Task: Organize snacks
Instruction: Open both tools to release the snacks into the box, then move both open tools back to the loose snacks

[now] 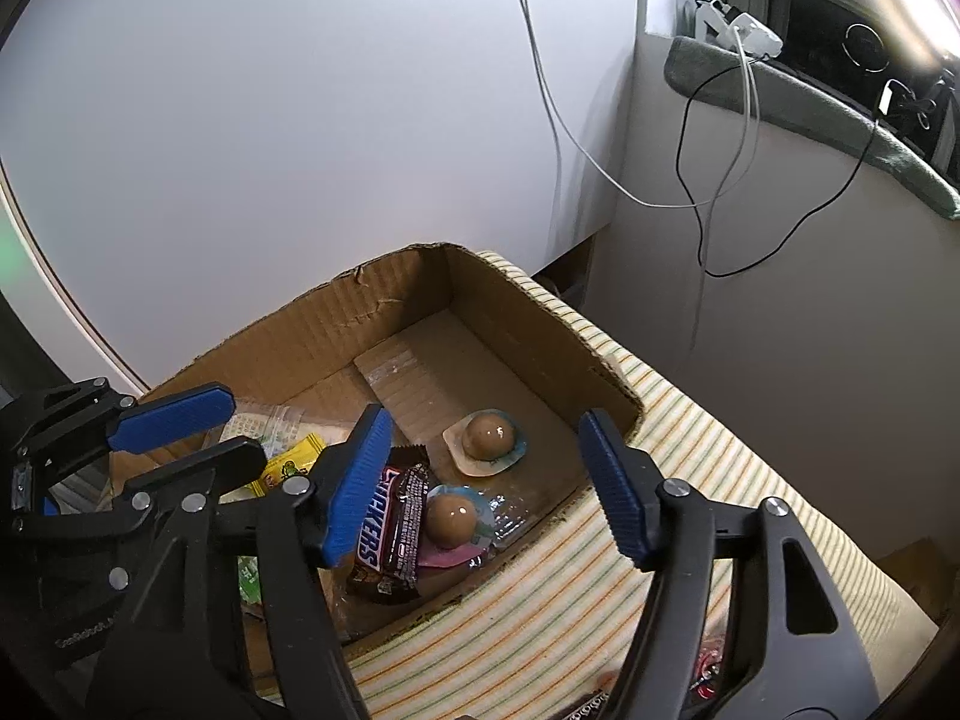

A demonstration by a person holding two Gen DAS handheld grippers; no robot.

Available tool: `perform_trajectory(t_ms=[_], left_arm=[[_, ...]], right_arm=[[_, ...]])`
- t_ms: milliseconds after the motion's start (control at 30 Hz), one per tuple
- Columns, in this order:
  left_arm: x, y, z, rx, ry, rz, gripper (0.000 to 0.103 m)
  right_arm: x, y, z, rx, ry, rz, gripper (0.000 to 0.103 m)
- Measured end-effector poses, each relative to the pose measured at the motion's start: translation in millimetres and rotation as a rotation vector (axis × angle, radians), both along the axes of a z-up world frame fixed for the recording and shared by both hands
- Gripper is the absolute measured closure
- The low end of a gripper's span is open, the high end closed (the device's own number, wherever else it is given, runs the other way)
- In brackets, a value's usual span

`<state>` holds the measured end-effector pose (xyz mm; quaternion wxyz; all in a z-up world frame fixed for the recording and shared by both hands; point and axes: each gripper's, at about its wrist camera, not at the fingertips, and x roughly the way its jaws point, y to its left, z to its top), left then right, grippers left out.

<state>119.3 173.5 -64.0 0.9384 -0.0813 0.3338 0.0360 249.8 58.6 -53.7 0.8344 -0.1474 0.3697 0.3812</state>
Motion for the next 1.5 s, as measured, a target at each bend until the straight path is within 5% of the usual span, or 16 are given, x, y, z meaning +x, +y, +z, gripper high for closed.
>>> perform_trajectory(t_ms=[400,1067,1500], left_arm=[[-24,-14,19,0.016,-0.035,-0.002,0.044],[-52,-51,28,-0.033,-0.065,-0.049,0.044],[-50,-101,4,-0.078,-0.013,-0.146,0.044]], right_arm=[[-15,-28,24,0.025,-0.036,-0.044,0.019],[-56,-125,44,0.086,-0.060,-0.132,0.019],[-57,-220,15,0.035,0.021,-0.276,0.019]])
